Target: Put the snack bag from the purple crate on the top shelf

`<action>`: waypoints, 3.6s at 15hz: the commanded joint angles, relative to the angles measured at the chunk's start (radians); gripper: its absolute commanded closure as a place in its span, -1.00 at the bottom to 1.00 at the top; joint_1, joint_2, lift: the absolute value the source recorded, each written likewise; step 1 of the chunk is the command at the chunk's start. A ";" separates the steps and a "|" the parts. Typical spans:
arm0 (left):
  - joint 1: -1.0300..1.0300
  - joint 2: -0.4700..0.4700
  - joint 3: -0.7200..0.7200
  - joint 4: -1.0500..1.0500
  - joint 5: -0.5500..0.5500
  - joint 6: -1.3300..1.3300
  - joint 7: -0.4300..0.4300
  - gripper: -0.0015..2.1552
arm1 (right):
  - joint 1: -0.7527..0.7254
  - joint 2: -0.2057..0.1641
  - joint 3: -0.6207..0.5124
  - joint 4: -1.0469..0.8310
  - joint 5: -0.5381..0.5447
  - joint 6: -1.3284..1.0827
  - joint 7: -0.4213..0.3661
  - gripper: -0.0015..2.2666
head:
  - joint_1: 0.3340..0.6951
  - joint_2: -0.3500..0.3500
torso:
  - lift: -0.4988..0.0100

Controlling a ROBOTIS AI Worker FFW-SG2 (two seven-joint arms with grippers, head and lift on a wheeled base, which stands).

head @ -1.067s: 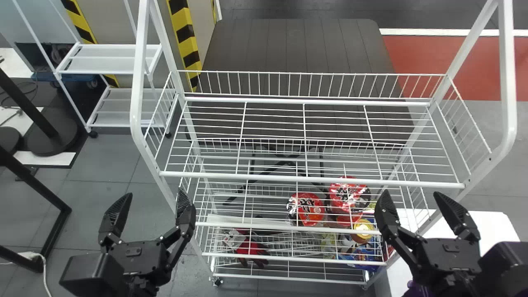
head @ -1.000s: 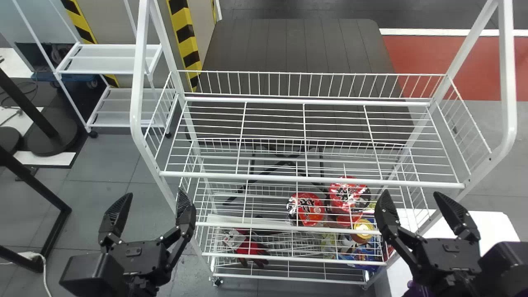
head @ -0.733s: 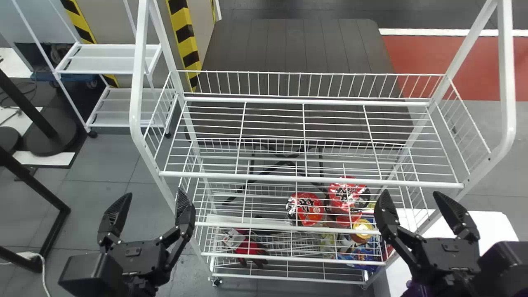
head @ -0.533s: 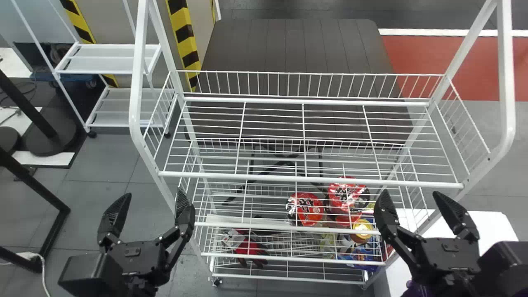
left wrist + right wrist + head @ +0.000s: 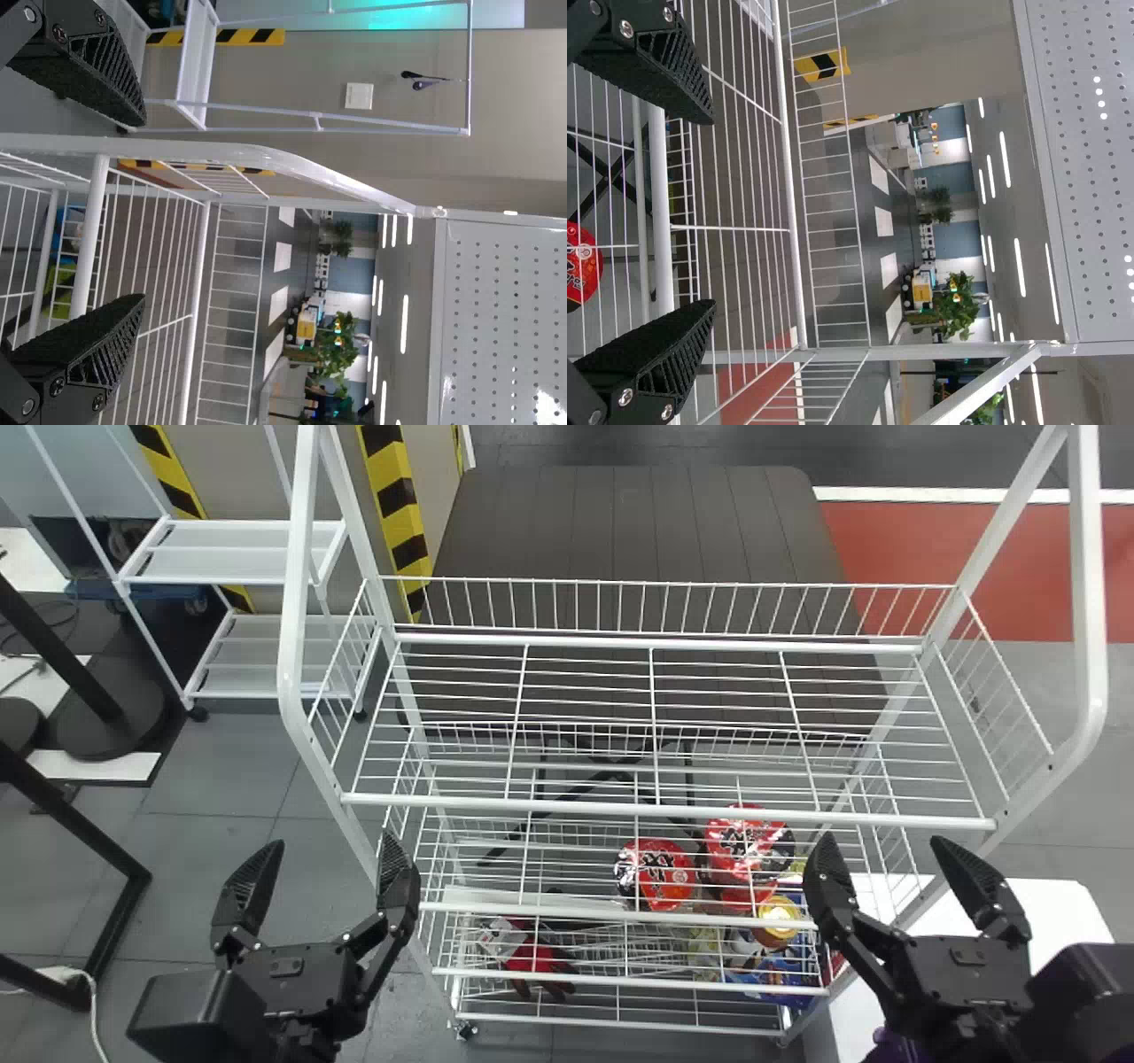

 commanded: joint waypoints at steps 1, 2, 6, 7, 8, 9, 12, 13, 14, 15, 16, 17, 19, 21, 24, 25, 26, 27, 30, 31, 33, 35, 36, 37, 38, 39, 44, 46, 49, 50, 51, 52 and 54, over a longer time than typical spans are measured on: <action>0.000 0.000 0.000 0.000 0.000 0.000 0.000 -0.89 | 0.000 0.001 0.002 -0.002 -0.001 0.006 -0.002 -0.98 | 1.00 0.08 | 0.95; 0.000 0.000 0.000 0.002 0.000 0.000 0.002 -0.89 | 0.000 0.001 0.002 -0.003 -0.003 0.013 -0.002 -0.99 | 1.00 0.08 | 0.92; 0.000 0.000 0.000 0.003 0.000 0.000 0.002 -0.89 | 0.000 0.001 0.002 -0.005 -0.003 0.025 -0.003 -0.99 | 1.00 0.09 | 0.86; 0.000 0.000 -0.002 0.003 0.000 0.000 0.002 -0.89 | -0.001 0.001 0.002 -0.003 -0.003 0.025 -0.003 -0.99 | 1.00 0.09 | 0.85; 0.000 0.000 -0.002 0.003 0.000 0.000 0.002 -0.89 | 0.000 0.001 0.002 -0.003 -0.003 0.028 -0.003 -0.99 | 1.00 0.09 | 0.83; 0.000 0.000 -0.002 0.005 0.000 0.000 0.002 -0.89 | -0.001 0.000 0.002 -0.005 -0.001 0.028 -0.003 -0.99 | 1.00 0.09 | 0.82; 0.000 0.000 -0.002 0.005 0.000 0.000 0.002 -0.89 | 0.000 0.000 0.002 -0.003 0.000 0.028 -0.003 -0.99 | 1.00 0.09 | 0.77; 0.000 0.000 -0.002 0.005 0.000 0.000 0.002 -0.89 | -0.001 0.000 0.002 -0.003 0.000 0.031 -0.003 -0.99 | 1.00 0.09 | 0.75; 0.000 0.000 -0.002 0.005 0.000 0.000 0.002 -0.89 | -0.001 0.001 0.002 -0.003 0.002 0.028 -0.003 -0.99 | 1.00 0.09 | 0.74; 0.000 0.002 -0.002 0.005 0.000 0.000 0.002 -0.89 | -0.001 0.001 0.002 -0.003 0.002 0.031 -0.003 -0.99 | 1.00 0.09 | 0.72; 0.000 0.002 -0.003 0.005 0.000 0.000 0.002 -0.89 | -0.001 0.001 0.004 -0.003 0.005 0.028 -0.003 -0.99 | 1.00 0.09 | 0.71; 0.000 0.002 -0.002 0.005 0.000 0.000 0.002 -0.89 | -0.001 0.001 0.004 -0.003 0.006 0.031 -0.003 -0.99 | 1.00 0.09 | 0.69; 0.000 0.002 -0.002 0.005 0.000 0.000 0.002 -0.89 | -0.001 0.001 0.002 -0.003 0.006 0.031 -0.003 -0.99 | 1.00 0.09 | 0.66; 0.000 0.002 -0.003 0.005 0.000 0.000 0.002 -0.89 | -0.001 0.003 0.004 -0.002 0.008 0.031 -0.003 -0.99 | 1.00 0.09 | 0.63; 0.002 0.002 -0.003 0.003 0.000 0.000 0.002 -0.89 | -0.001 0.003 0.002 -0.002 0.008 0.031 -0.003 -0.99 | 1.00 0.09 | 0.58; 0.002 0.002 -0.003 0.003 0.000 0.000 0.002 -0.89 | -0.001 0.003 0.004 -0.002 0.008 0.031 -0.003 -0.99 | 1.00 0.09 | 0.56; 0.002 0.002 -0.003 0.003 0.000 0.000 0.002 -0.89 | -0.001 0.003 0.004 -0.002 0.008 0.031 -0.003 -0.99 | 1.00 0.09 | 0.55; 0.002 0.002 -0.003 0.003 0.000 0.000 0.002 -0.89 | -0.001 0.003 0.004 -0.002 0.008 0.031 -0.003 -0.99 | 1.00 0.09 | 0.53; 0.003 0.006 -0.003 0.000 0.000 0.000 0.002 -0.89 | -0.001 0.001 0.002 -0.003 0.010 0.031 -0.003 -0.99 | 1.00 0.09 | 0.49; 0.003 0.006 -0.005 0.000 0.000 0.000 0.002 -0.89 | -0.001 0.003 0.002 -0.003 0.010 0.031 -0.003 -0.99 | 1.00 0.09 | 0.47; 0.003 0.008 -0.006 0.000 0.000 0.000 0.002 -0.89 | -0.001 0.001 0.002 -0.003 0.010 0.031 -0.003 -0.99 | 1.00 0.09 | 0.44; 0.002 0.009 -0.008 -0.002 0.000 0.003 0.002 -0.89 | -0.001 0.001 0.002 -0.008 0.013 0.031 -0.003 -0.99 | 1.00 0.09 | 0.41; 0.002 0.009 -0.008 -0.002 0.000 0.003 0.002 -0.89 | -0.001 0.000 0.002 -0.008 0.014 0.031 -0.003 -0.99 | 1.00 0.08 | 0.39; 0.002 0.011 -0.008 -0.002 0.000 0.006 0.002 -0.89 | -0.001 -0.002 0.002 -0.008 0.014 0.031 -0.003 -0.99 | 1.00 0.08 | 0.37; 0.002 0.011 -0.008 -0.002 0.000 0.006 0.002 -0.89 | -0.001 -0.002 0.002 -0.008 0.014 0.031 -0.002 -0.99 | 1.00 0.08 | 0.36; 0.002 0.011 -0.008 0.000 0.000 0.006 0.002 -0.89 | -0.001 -0.002 0.002 -0.008 0.014 0.031 -0.002 -0.99 | 1.00 0.08 | 0.34; -0.002 0.011 -0.017 0.000 -0.003 0.012 0.002 -0.89 | 0.000 -0.010 0.002 -0.008 0.014 0.034 -0.002 -0.99 | 1.00 0.08 | 0.26; -0.005 0.003 -0.023 0.002 -0.018 0.021 0.002 -0.89 | -0.008 -0.030 0.005 0.001 0.010 0.037 -0.005 -0.99 | 1.00 0.06 | 0.23; -0.005 0.003 -0.029 0.000 -0.021 0.025 0.002 -0.89 | -0.011 -0.036 0.008 0.001 0.010 0.034 -0.006 -0.99 | 1.00 0.03 | 0.19; -0.002 0.003 -0.029 -0.002 -0.023 0.021 0.003 -0.89 | -0.011 -0.036 0.010 0.003 0.010 0.034 -0.006 -0.99 | 1.00 0.02 | 0.17; 0.002 0.003 -0.029 -0.002 -0.021 0.021 0.003 -0.89 | -0.009 -0.036 0.010 0.003 0.010 0.031 -0.006 -0.99 | 1.00 0.01 | 0.16; 0.002 0.003 -0.031 0.000 -0.023 0.021 0.003 -0.89 | -0.009 -0.037 0.010 0.003 0.008 0.031 -0.006 -0.99 | 1.00 0.02 | 0.14; 0.003 0.002 -0.032 0.000 -0.023 0.018 0.005 -0.89 | -0.008 -0.039 0.010 0.003 0.010 0.031 -0.006 -0.99 | 1.00 0.02 | 0.11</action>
